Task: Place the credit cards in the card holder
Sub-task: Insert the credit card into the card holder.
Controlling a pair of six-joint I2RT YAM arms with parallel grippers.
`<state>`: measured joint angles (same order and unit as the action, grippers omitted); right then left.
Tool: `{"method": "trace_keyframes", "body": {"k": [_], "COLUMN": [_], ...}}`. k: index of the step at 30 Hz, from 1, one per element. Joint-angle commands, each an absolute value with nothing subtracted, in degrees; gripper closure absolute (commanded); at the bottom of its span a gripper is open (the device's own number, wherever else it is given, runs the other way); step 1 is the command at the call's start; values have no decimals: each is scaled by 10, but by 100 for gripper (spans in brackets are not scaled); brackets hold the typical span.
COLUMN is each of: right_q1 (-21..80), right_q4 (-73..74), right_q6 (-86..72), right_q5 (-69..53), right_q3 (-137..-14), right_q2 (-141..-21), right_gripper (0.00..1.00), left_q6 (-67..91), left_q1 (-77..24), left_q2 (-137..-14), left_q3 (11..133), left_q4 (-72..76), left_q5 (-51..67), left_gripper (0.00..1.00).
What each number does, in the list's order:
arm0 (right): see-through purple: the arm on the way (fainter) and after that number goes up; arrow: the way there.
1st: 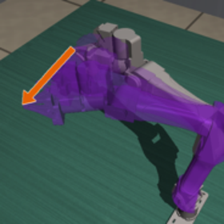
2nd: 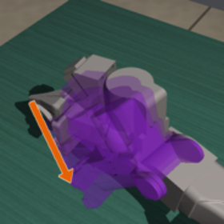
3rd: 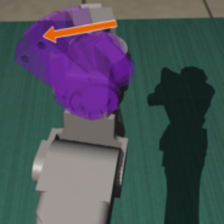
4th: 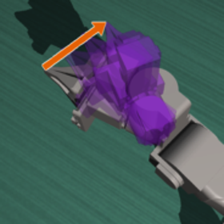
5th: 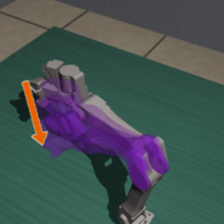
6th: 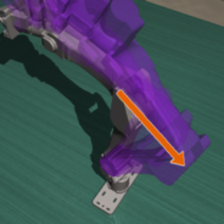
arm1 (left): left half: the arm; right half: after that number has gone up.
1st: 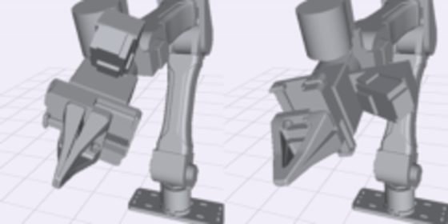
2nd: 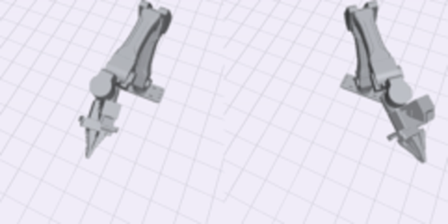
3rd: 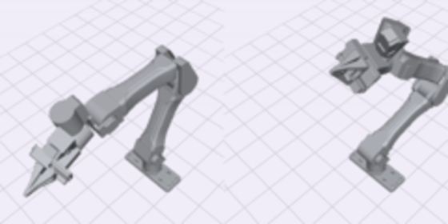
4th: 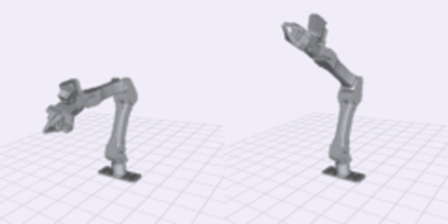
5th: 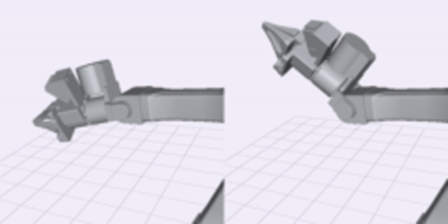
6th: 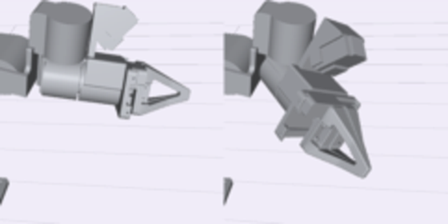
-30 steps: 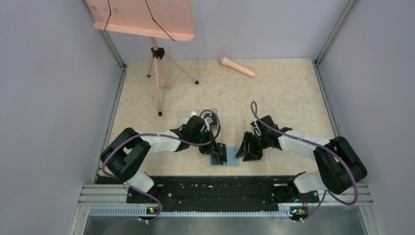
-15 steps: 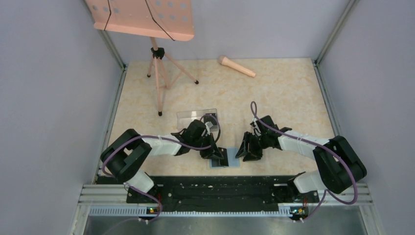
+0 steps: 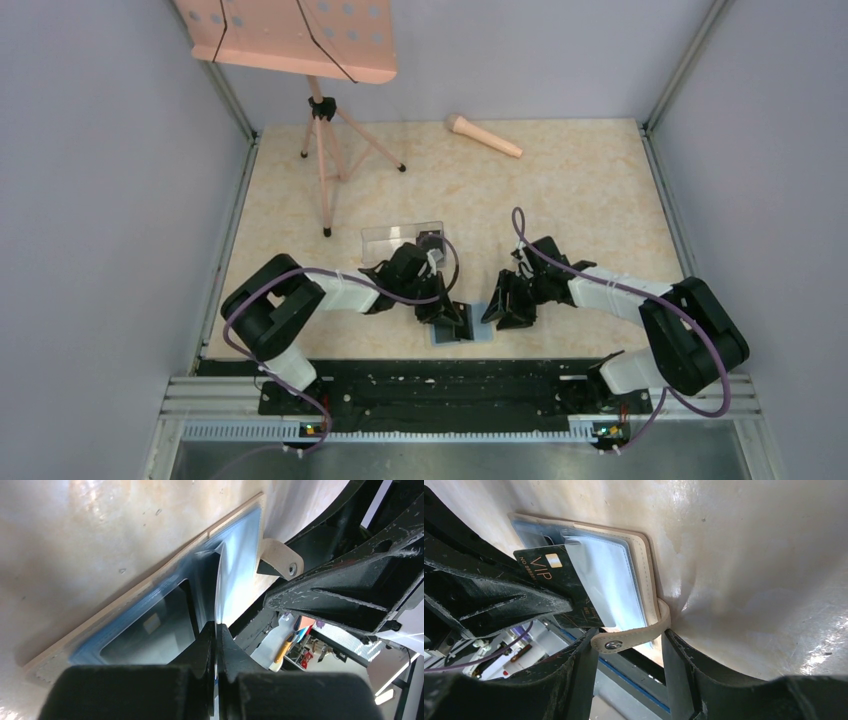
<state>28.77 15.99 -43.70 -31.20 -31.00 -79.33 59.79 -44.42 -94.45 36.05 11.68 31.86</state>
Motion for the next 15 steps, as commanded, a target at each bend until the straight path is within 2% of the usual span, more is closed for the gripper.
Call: {"method": "trace_keyframes", "body": {"k": [1, 6, 14, 15], "right_q1": [294, 294, 294, 294], "right_q4": [149, 149, 148, 149], "right_q6": [-437, -436, -437, -436], "right_q5": [-318, -317, -317, -317], "right_q3": [-308, -309, -309, -308], "right_q2": [-796, -795, -796, -795], "right_gripper": [51, 51, 51, 51], "left_q6": [580, 554, 541, 536], "left_q1": [-453, -464, -466, -467], "left_q2": [-970, -959, -948, -950], "left_q3": [398, 445, 482, 491], "left_q4": [45, -60, -144, -158], "left_q5": [305, 273, 251, 242], "left_gripper": [98, 69, 50, 34]}}
